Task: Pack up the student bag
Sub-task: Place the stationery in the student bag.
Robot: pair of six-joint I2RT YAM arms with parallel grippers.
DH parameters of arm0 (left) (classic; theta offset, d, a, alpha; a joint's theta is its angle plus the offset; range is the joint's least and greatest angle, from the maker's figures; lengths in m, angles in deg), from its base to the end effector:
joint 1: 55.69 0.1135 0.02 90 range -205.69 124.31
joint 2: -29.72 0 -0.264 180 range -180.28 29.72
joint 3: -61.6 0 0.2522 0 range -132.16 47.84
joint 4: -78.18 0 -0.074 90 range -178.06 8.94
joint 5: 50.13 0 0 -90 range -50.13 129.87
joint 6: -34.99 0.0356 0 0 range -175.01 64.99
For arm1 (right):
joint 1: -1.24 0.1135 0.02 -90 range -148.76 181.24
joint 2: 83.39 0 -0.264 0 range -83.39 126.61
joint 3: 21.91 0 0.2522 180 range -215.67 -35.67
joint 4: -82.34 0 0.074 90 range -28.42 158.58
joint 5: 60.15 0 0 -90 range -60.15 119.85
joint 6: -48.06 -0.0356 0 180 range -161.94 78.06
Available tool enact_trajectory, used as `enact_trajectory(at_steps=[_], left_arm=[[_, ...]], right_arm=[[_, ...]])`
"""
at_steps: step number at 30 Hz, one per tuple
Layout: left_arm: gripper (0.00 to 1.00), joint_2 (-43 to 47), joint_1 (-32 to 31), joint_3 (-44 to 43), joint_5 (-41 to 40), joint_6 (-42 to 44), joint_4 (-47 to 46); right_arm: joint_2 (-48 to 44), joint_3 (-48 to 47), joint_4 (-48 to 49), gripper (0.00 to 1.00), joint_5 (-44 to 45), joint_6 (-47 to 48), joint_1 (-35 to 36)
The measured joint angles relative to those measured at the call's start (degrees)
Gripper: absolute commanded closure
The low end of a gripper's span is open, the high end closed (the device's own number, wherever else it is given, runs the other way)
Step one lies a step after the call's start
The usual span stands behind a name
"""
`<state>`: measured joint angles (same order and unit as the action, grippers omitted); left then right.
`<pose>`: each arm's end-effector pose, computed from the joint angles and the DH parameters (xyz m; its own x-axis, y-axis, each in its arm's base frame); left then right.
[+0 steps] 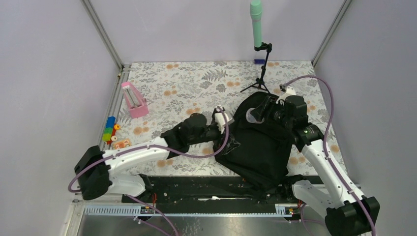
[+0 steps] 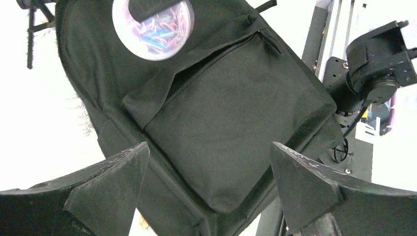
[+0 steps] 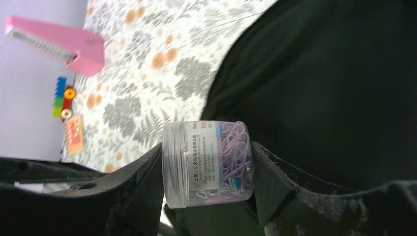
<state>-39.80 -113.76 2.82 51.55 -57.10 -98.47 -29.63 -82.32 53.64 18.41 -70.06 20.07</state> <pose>0.1425 -0.2423 0.2873 -0.1628 0.1937 -0.9675 0.9297 0.3586 -0.0846 0.2016 0.0762 0.3148 -0.5445 0.3024 -0.7824 -0.2650 0.8230 0.5025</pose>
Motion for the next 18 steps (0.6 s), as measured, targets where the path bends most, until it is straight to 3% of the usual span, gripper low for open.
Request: enact_trajectory(at_steps=[9, 18], left_arm=[[0.01, -20.6, 2.6, -18.9, 10.9, 2.4, 6.0], [0.05, -35.5, 6.6, -31.2, 23.6, 4.0, 9.9]], right_arm=[[-1.0, 0.7, -1.2, 0.48, -1.0, 3.0, -14.2], [-7.8, 3.5, -6.3, 0.46, -1.6, 4.1, -17.3]])
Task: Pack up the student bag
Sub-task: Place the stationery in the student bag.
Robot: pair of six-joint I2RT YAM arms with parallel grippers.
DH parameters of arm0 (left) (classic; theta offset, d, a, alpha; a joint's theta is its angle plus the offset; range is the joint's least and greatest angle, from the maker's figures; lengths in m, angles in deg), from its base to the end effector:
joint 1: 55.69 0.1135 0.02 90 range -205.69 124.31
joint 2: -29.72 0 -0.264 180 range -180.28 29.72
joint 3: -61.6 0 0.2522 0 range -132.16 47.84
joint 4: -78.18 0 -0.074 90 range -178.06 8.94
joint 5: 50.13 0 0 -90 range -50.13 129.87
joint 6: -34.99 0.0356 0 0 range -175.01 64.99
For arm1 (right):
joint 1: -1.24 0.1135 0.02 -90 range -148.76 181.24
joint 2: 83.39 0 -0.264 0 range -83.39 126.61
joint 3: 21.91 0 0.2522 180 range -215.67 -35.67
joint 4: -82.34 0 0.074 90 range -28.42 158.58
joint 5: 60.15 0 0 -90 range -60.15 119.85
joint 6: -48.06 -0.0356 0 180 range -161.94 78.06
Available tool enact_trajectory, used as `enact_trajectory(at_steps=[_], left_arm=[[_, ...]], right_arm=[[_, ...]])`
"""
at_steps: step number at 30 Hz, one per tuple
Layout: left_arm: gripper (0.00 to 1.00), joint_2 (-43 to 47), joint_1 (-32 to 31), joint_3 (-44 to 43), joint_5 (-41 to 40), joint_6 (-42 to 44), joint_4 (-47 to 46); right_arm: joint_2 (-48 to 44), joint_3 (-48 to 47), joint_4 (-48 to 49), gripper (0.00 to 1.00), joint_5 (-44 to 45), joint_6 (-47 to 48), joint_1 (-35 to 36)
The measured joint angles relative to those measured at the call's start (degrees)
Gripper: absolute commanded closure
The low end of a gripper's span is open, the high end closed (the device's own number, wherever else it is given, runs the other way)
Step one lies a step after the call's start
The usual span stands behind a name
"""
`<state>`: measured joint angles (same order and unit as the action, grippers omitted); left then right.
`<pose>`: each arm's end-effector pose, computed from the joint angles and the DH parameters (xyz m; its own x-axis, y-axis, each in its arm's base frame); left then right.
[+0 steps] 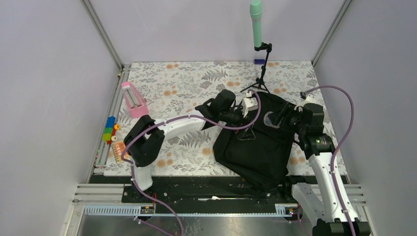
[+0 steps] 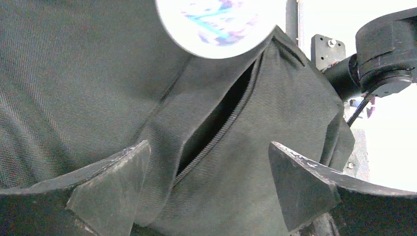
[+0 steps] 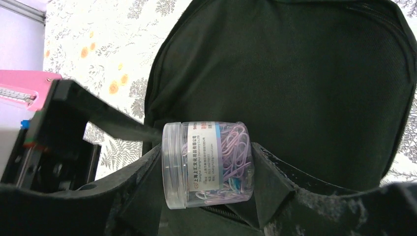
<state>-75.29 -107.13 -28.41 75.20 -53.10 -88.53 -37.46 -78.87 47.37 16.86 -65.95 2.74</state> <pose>0.2474 -0.3434 0.2544 -0.2634 0.3741 -0.8892 0.9647 0.0979 -0.2446 0.1830 0.0128 0.3073 -0.4645 0.3845 -0.7978 -0.0458 0.8892 0.4552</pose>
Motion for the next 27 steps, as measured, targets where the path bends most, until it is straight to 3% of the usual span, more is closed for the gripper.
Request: enact_trajectory(at_steps=[15, 27], left_arm=[[0.14, -9.5, 3.1, -9.1, 11.4, -0.5, 2.6], [0.31, -9.5, 2.3, -8.1, 13.6, -0.4, 3.4]], right_arm=[[-6.3, -1.6, -8.9, 0.46, 1.5, 3.1, -1.6], [-3.0, -1.6, -8.9, 0.48, -3.5, 3.4, -1.6]])
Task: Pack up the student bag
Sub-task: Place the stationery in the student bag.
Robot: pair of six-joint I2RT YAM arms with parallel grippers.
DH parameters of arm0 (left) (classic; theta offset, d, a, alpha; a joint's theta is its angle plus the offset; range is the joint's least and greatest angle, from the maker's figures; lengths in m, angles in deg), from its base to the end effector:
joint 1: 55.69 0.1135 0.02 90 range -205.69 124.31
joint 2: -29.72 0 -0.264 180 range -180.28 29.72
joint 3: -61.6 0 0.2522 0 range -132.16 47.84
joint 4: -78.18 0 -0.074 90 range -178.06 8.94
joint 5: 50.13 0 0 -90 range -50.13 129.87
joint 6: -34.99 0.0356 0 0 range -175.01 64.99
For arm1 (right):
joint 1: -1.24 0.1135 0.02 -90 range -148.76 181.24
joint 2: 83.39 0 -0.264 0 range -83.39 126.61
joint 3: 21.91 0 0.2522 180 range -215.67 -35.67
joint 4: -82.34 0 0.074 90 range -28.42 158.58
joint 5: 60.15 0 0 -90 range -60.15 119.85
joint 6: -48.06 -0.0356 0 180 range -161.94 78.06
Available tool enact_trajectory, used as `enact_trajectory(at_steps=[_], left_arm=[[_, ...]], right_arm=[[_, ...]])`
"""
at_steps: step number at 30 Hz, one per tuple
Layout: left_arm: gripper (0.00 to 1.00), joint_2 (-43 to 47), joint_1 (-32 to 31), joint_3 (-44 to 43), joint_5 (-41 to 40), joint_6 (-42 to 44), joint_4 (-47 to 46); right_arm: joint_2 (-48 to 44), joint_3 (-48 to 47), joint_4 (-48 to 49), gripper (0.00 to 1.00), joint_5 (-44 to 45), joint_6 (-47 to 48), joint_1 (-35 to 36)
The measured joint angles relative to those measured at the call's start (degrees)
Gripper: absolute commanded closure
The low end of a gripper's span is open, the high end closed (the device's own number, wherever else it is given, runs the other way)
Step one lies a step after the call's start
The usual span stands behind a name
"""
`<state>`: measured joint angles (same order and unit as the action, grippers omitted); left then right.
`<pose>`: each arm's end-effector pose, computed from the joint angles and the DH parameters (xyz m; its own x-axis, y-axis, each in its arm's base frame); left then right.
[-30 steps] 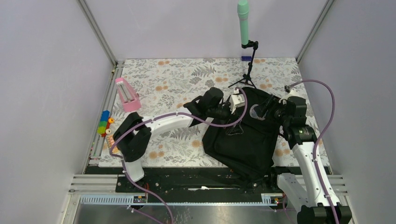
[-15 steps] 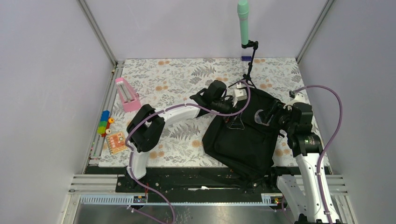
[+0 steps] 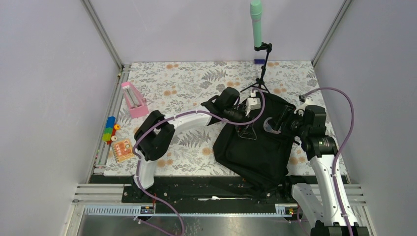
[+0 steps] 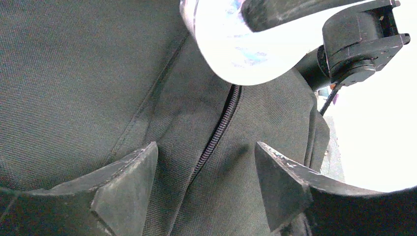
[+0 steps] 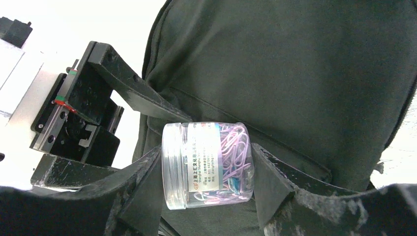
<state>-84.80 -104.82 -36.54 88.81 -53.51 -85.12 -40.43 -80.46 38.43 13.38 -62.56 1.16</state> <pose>0.2762 -0.3602 0.2294 -0.3332 0.4113 -0.8484 0.9192 -0.0587 -0.3895 0.1649 0.0099 0.3099 -0.5314 0.3385 -0.7766 -0.0653 0.8976 0.4359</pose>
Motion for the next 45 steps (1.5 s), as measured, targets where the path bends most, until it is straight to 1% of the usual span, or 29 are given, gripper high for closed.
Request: enact_trajectory(at_steps=[4, 6, 7, 9, 12, 14, 17, 24, 27, 30, 31, 32, 34, 38, 42, 43, 45], left_arm=[[0.35, 0.0, -0.3, 0.0, -0.1, 0.0, 0.0], [0.4, 0.0, -0.5, 0.0, 0.0, 0.0, 0.0], [0.44, 0.0, -0.5, 0.0, 0.0, 0.0, 0.0], [0.57, 0.0, -0.8, 0.0, -0.1, 0.0, 0.0], [0.79, 0.0, -1.0, 0.0, -0.2, 0.2, 0.0], [0.88, 0.0, -1.1, 0.0, -0.4, 0.2, 0.0], [0.95, 0.1, -1.4, 0.5, -0.9, 0.4, -0.3], [0.97, 3.9, -2.6, 4.9, -4.1, 0.8, -2.2], [0.91, 6.7, -3.6, 7.2, -7.2, 1.6, -3.2], [0.74, 10.2, -4.9, 11.2, -11.2, 2.8, -5.7], [0.7, 11.4, -5.3, 12.7, -12.3, 3.0, -6.8], [0.69, 12.6, -5.6, 14.1, -13.1, 3.1, -7.6], [0.69, 14.1, -6.0, 15.6, -14.0, 3.4, -8.6], [0.69, 14.6, -6.1, 16.0, -14.4, 3.4, -9.1], [0.74, 14.6, -6.3, 16.0, -14.5, 3.5, -9.1], [0.73, 14.6, -6.3, 16.0, -14.5, 3.5, -9.1], [0.66, 14.6, -6.4, 16.0, -14.5, 3.6, -9.1]], right_arm=[[1.4, 0.0, 0.5, 0.49, -1.2, 0.0, 0.0], [2.0, 0.0, 1.0, 0.49, -1.7, 0.0, 0.0], [2.3, 0.0, 1.2, 0.49, -1.8, 0.0, 0.0], [3.4, 0.0, 1.6, 0.49, -2.3, 0.0, 0.0], [4.7, 0.3, 2.4, 0.5, -2.8, 0.0, 0.2], [4.9, 0.7, 2.8, 0.5, -3.1, -0.1, 0.6], [5.3, 1.2, 3.2, 0.5, -3.5, -0.2, 1.7], [7.5, 1.7, 3.9, 0.51, -3.5, -0.2, 3.9], [7.3, 1.7, 3.9, 0.52, -3.3, -0.7, 5.3], [5.7, 1.7, 3.7, 0.51, -2.5, -1.5, 7.2], [4.7, 1.7, 3.4, 0.51, -2.4, -1.9, 7.8], [3.7, 1.7, 3.2, 0.51, -2.0, -2.3, 8.3], [1.7, 1.7, 2.6, 0.51, -1.1, -2.7, 8.8], [-1.6, 1.8, 1.3, 0.51, 0.4, -3.5, 9.0], [-4.4, 2.4, -0.4, 0.51, 0.9, -4.2, 9.1], [-4.7, 2.6, -0.7, 0.51, 0.9, -4.3, 9.1], [-4.7, 2.8, -1.0, 0.51, 0.9, -4.7, 9.1]])
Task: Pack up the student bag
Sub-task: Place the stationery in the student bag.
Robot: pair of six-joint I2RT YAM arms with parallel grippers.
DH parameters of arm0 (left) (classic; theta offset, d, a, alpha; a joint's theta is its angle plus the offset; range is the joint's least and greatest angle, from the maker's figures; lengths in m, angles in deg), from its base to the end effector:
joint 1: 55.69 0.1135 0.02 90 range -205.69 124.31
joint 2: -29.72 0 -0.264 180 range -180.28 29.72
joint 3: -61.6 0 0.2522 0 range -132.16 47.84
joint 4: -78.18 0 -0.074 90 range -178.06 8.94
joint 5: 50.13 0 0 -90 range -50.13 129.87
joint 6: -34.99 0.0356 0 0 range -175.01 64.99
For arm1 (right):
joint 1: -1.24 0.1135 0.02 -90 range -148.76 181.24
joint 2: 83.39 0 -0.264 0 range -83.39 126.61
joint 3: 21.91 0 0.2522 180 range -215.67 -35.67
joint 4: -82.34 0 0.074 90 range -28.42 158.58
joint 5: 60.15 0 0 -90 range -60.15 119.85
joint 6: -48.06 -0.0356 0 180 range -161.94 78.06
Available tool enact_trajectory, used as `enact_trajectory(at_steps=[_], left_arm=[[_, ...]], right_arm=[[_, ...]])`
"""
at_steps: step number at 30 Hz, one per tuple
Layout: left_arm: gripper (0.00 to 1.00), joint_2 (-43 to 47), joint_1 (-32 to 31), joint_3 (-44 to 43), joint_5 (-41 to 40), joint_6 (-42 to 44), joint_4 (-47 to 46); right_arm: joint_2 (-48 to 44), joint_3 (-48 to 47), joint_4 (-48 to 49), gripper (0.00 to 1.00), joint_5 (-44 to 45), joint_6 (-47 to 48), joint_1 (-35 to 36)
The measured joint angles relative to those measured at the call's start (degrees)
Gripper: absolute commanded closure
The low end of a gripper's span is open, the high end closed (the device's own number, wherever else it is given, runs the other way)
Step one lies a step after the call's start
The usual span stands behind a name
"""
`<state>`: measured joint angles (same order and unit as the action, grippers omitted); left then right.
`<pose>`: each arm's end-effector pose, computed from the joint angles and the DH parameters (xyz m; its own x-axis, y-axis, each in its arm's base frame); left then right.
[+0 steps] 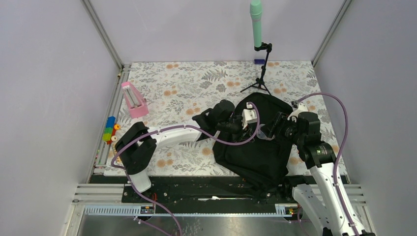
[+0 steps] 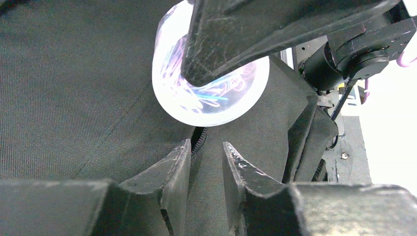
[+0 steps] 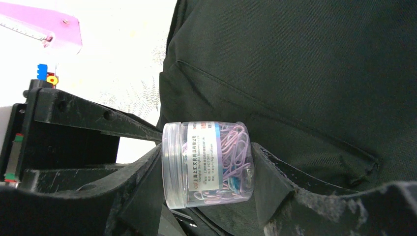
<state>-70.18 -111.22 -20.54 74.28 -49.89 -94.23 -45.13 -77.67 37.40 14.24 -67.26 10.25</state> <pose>0.2092 -0.3403 0.2524 -0.1549 0.3557 -0.9217 0.9870 0.0142 -0.1603 0.1460 0.0328 0.3029 -0.5768 0.3256 -0.7492 -0.1549 0.8569 0.4916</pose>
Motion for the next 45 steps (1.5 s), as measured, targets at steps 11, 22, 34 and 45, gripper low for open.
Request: enact_trajectory(at_steps=[11, 22, 34, 45], left_arm=[[0.47, -0.3, -1.0, 0.3, -2.1, 2.9, 0.1], [0.86, -2.4, -1.8, 2.4, -9.1, 5.2, -3.7], [0.87, 6.2, -6.0, 16.4, -17.3, 5.0, -15.6], [1.0, 7.4, -9.9, 21.1, -25.9, 6.2, -21.1]], right_arm=[[1.1, 1.1, 0.6, 0.51, -0.4, -0.9, 0.3], [0.6, 1.9, 0.8, 0.52, -0.5, -1.1, 0.4], [0.6, 1.9, 1.1, 0.52, -0.6, -1.1, 0.7], [3.4, 2.6, 3.6, 0.53, -1.6, -1.5, 4.8]])
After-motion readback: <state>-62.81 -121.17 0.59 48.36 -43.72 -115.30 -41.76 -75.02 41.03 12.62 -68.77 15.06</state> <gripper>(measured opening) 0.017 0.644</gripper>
